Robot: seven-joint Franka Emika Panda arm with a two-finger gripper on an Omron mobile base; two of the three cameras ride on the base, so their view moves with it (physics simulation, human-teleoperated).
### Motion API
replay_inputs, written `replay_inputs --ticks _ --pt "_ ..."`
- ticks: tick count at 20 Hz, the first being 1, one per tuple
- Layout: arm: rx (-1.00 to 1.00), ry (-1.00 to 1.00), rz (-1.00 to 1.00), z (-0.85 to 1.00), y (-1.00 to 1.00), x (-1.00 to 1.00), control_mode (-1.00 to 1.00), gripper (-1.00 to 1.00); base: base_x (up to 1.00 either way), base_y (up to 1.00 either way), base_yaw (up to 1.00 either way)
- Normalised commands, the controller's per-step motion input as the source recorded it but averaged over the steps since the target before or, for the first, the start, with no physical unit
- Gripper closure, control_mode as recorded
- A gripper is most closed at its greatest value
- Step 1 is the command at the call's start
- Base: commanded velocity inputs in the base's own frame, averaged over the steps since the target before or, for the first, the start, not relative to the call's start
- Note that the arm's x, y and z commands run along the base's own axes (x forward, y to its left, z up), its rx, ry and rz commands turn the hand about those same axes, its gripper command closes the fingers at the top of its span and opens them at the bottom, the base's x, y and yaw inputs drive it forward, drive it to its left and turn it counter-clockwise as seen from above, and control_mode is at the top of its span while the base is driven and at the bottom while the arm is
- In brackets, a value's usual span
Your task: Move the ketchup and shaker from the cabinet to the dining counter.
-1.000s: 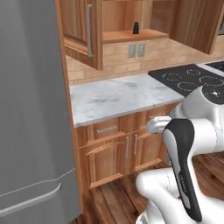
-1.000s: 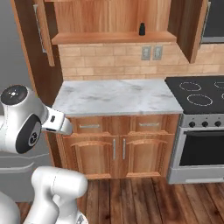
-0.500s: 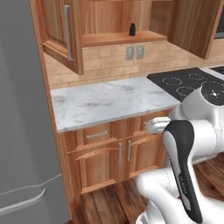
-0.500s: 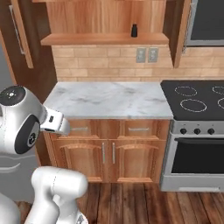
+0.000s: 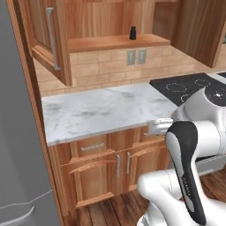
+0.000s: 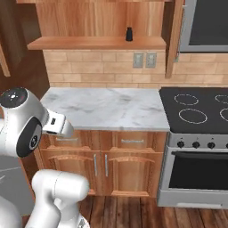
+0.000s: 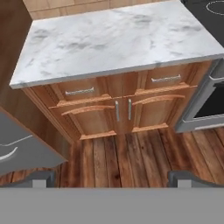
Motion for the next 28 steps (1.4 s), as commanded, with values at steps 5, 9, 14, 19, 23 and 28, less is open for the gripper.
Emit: replay_inputs --ticks 5,9,14,19,23,28 --pt "0.00 0.00 0.00 0.00 0.00 0.00 1.00 -1.00 0.50 -0.24 0.34" --pt "0.00 0.00 0.00 0.00 0.00 0.00 1.00 -1.00 0.36 -0.41 0.31" --pt "0.00 0.00 0.00 0.00 0.00 0.00 1.00 -1.00 0.32 -0.53 0.14" --pt "0.00 0.00 0.00 0.00 0.00 0.00 1.00 -1.00 0.31 -0.49 0.03" --pt "0.00 0.00 0.00 0.00 0.00 0.00 1.00 -1.00 0.53 -0.22 0.00" --pt "0.00 0.00 0.00 0.00 0.00 0.00 1.00 -1.00 0.55 -0.03 0.00"
